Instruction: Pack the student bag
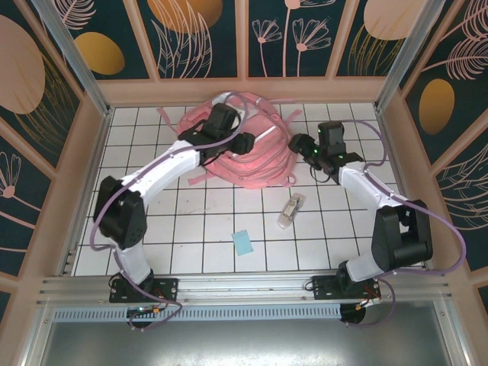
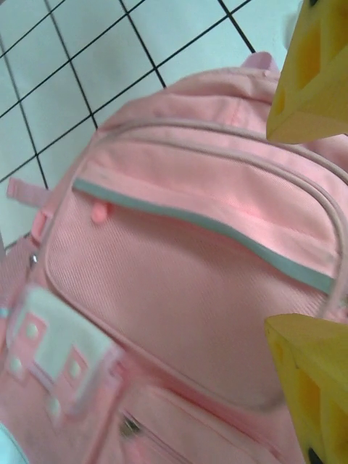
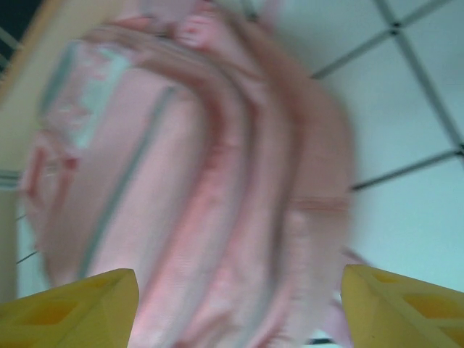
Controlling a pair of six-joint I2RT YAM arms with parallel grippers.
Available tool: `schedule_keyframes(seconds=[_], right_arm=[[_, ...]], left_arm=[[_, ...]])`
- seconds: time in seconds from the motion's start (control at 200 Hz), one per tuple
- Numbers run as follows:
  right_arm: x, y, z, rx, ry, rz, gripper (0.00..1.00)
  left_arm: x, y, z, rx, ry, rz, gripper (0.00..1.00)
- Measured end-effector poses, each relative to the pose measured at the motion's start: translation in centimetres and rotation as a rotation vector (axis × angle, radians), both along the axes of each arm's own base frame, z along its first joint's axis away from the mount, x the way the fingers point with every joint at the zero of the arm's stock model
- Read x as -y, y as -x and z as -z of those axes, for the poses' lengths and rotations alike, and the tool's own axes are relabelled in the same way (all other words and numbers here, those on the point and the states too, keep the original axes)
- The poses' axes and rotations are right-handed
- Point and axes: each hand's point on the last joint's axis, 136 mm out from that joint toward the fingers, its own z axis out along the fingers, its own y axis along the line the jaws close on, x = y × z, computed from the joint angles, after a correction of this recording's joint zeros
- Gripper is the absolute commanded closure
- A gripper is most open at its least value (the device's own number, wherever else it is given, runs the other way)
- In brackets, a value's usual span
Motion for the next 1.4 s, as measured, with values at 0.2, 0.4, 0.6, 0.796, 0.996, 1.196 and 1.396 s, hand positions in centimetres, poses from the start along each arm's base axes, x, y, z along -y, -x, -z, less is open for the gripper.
schedule_keyframes(seconds=[0.2, 0.4, 0.6, 0.796, 0.996, 1.196, 1.396], right_arm=[[3.2, 3.9, 4.6, -0.132, 0.041, 0.053, 0.26], [4.1, 5.0, 4.6, -0.128, 0.033, 0.068, 0.26], [3.8, 5.1, 4.4, -0.127, 0.019, 0.055, 0.26], [3.6, 5.2, 4.4, -0.128, 0.008, 0.046, 0.26], [3.4, 5.7, 5.0, -0.147, -0.002, 0.034, 0.26], [3.1, 5.9, 5.4, -0.154, -0.004, 0.028, 0.27], [2.2, 6.1, 5.8, -0.164, -0.005, 0.001, 0.28]], left_arm=[[4.8, -0.8, 4.3, -0.057, -0.127, 0.112, 0.36], [4.7, -0.1, 9.8, -0.144, -0.266, 0.128, 0.37], [3.9, -0.6, 10.3, -0.135, -0.315, 0.105, 0.71], [3.9, -0.6, 10.0, -0.127, -0.318, 0.099, 0.96], [3.9, -0.8, 8.5, -0.116, -0.305, 0.095, 1.00], [3.7, -1.3, 5.8, -0.096, -0.257, 0.076, 1.00], [2.8, -2.0, 4.8, -0.101, -0.213, 0.033, 1.00]])
